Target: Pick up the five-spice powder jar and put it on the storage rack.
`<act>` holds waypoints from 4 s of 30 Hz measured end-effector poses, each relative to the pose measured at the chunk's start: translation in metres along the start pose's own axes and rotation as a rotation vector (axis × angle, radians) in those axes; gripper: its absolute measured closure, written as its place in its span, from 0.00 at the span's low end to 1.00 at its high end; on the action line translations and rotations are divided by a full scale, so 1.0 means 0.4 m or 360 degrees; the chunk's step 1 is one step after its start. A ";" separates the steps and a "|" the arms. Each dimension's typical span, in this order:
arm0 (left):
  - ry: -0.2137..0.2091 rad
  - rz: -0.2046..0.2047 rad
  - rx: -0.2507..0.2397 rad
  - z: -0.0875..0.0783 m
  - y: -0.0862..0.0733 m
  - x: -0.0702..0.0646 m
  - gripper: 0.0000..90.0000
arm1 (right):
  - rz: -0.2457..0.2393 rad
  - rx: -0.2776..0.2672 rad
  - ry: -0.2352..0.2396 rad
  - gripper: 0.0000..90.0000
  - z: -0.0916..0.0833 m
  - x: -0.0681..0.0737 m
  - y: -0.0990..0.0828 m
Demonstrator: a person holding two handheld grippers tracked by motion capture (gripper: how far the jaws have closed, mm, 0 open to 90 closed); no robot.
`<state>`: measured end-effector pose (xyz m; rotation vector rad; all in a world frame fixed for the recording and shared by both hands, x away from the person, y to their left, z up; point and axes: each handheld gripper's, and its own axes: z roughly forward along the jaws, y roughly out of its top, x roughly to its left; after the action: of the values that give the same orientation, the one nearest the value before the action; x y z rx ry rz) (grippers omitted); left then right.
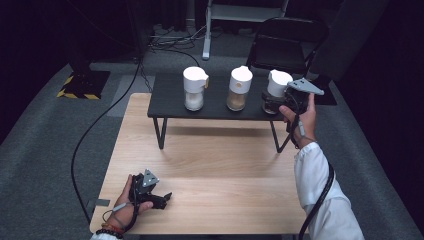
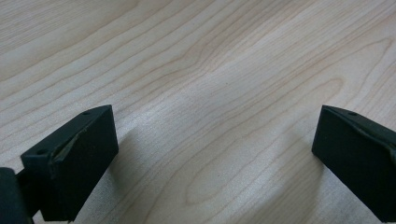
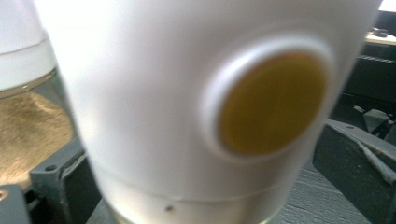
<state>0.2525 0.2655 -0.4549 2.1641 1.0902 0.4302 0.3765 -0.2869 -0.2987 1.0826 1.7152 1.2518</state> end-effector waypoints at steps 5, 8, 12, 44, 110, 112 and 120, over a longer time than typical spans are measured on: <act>0.0000 0.0000 0.0000 0.000 0.000 0.000 0.00 | -0.0029 -0.0028 -0.0009 0.01 -0.005 0.006 -0.008; 0.0000 0.0000 0.0000 0.000 0.000 0.000 0.00 | -0.0078 -0.0042 -0.0034 0.01 -0.009 0.014 -0.014; 0.0000 0.0000 0.0000 0.000 0.000 0.000 0.00 | -0.0085 -0.0082 -0.0030 0.01 -0.019 0.010 -0.026; 0.0000 0.0001 0.0000 0.000 0.000 0.000 0.00 | -0.0158 -0.0109 -0.0062 0.01 -0.115 0.048 -0.060; 0.0005 -0.0001 0.0000 -0.001 -0.001 -0.001 0.00 | -0.0385 0.0062 0.0183 0.01 -0.237 0.112 -0.346; 0.0005 -0.0001 0.0000 -0.001 -0.001 -0.001 0.00 | -0.0387 0.0069 0.0183 0.01 -0.238 0.112 -0.351; 0.0005 -0.0002 0.0000 -0.001 -0.001 -0.001 0.00 | -0.0422 0.0124 0.0173 0.01 -0.238 0.112 -0.374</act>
<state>0.2519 0.2653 -0.4548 2.1637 1.0929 0.4329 0.2431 -0.3028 -0.4228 0.8099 1.9325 1.1006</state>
